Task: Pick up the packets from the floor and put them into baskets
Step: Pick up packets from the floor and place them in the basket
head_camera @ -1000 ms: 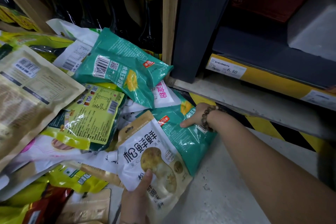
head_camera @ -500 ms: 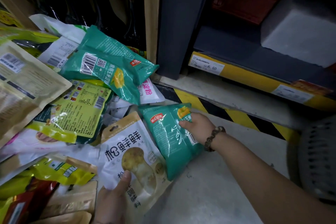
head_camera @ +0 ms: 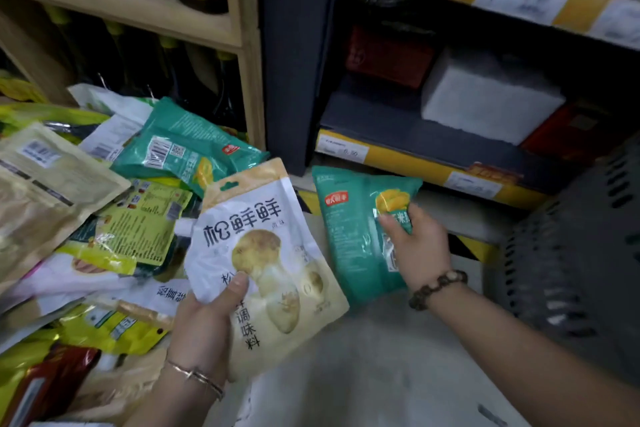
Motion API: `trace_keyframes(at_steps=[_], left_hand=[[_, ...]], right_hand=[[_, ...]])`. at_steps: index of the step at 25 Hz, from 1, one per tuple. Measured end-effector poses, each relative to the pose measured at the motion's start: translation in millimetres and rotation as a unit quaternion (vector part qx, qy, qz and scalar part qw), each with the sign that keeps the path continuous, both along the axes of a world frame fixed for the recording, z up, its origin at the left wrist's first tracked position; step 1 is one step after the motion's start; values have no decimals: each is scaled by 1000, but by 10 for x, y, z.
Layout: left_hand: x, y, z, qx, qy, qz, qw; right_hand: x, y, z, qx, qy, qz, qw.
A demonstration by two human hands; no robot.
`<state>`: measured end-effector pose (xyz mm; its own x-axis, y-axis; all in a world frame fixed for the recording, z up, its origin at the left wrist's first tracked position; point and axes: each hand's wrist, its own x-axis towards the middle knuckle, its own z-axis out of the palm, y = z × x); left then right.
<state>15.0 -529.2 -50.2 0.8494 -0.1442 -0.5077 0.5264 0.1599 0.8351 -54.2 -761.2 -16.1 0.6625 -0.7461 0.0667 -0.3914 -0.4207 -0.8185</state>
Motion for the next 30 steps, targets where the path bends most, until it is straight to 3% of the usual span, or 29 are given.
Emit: trace_keyframes(at_steps=[4, 14, 21, 25, 30], left_hand=[[64, -174, 455, -72, -24, 2, 997], [219, -467, 1310, -189, -71, -53, 978], [15, -980, 1826, -197, -143, -131, 961], [-91, -1238, 2218, -175, -190, -166, 952], [-616, -1824, 2592, -222, -201, -257, 919]], right_hand=[[170, 96, 432, 10, -78, -93, 993], [117, -161, 1825, -68, -153, -23, 986], [-423, -575, 2328, -114, -195, -90, 970], [-820, -703, 2684, -204, -240, -98, 944], [-1567, -1083, 3207, -307, -239, -130, 912]])
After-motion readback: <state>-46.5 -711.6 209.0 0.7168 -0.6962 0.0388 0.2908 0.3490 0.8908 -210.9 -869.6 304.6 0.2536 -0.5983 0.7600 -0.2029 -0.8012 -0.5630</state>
